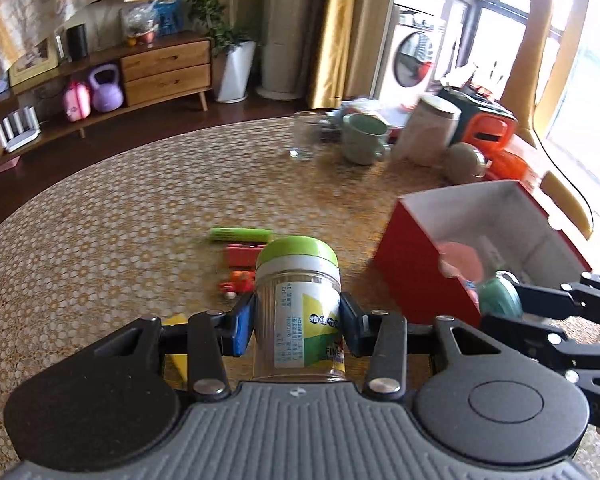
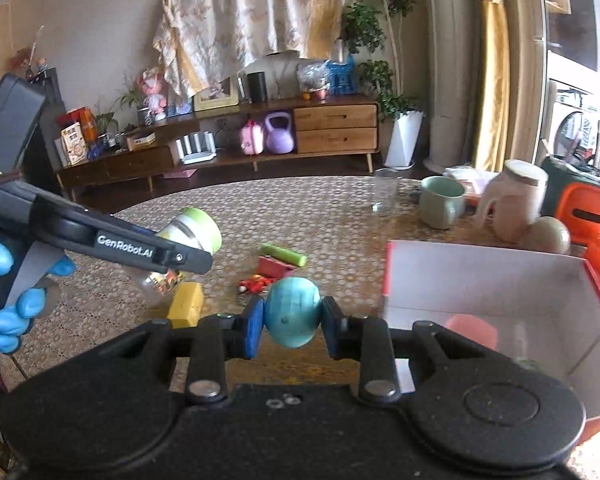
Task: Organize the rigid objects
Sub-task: 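Carry the green-lidded jar and teal egg keychain into the red box with both tools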
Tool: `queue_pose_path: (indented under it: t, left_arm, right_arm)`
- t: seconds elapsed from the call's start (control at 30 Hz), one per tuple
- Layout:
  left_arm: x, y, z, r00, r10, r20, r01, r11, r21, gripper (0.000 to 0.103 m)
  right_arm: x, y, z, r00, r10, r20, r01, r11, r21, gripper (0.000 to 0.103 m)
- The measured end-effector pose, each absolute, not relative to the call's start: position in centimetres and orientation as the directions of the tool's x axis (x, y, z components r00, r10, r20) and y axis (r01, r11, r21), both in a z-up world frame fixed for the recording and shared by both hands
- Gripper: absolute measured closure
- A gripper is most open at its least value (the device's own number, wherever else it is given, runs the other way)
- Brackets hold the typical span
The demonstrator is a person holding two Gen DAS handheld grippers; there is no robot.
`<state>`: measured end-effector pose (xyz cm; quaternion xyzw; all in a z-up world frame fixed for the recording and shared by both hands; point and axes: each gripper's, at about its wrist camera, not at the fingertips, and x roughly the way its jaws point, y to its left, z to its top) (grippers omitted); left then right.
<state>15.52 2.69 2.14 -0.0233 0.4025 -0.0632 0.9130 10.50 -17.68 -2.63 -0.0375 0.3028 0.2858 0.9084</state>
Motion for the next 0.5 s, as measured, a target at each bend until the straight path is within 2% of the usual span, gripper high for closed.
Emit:
queue_pose_path:
  t: [0.5]
  left_arm:
    - [17.2,-6.9,2.9,0.652,-0.237,-0.72,0.226,0.967,-0.114,0.06]
  right_arm:
    - [12.0,-26.0,-3.0,0.716,0.405,-0.568,-0.42,0.901,0.113,0.074]
